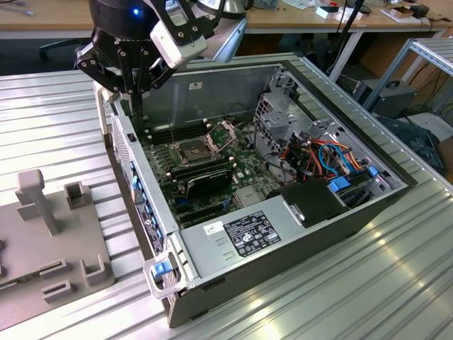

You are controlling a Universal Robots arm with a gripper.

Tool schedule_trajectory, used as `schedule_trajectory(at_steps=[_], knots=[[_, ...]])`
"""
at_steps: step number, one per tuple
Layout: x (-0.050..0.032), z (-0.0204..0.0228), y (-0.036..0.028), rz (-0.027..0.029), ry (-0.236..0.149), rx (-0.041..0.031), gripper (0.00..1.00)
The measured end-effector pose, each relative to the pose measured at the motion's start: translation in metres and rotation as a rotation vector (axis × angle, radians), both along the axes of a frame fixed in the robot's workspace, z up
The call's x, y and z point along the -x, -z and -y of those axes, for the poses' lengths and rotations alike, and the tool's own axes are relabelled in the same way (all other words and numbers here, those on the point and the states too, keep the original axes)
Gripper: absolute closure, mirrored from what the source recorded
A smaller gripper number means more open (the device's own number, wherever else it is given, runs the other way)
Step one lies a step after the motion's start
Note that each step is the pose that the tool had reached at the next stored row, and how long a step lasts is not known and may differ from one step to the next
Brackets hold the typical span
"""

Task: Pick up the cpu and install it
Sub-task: 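Reach for the cpu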

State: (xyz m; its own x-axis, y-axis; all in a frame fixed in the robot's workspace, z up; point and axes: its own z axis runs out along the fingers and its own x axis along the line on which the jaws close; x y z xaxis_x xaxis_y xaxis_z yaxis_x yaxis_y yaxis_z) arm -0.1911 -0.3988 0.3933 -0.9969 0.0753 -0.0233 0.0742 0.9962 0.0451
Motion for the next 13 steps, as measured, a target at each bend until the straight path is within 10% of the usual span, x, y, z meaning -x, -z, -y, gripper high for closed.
schedule_trajectory(at_steps=[13], knots=[[0.0017, 0.0000, 0.0000, 0.0000, 0.000, 0.0000, 0.89]])
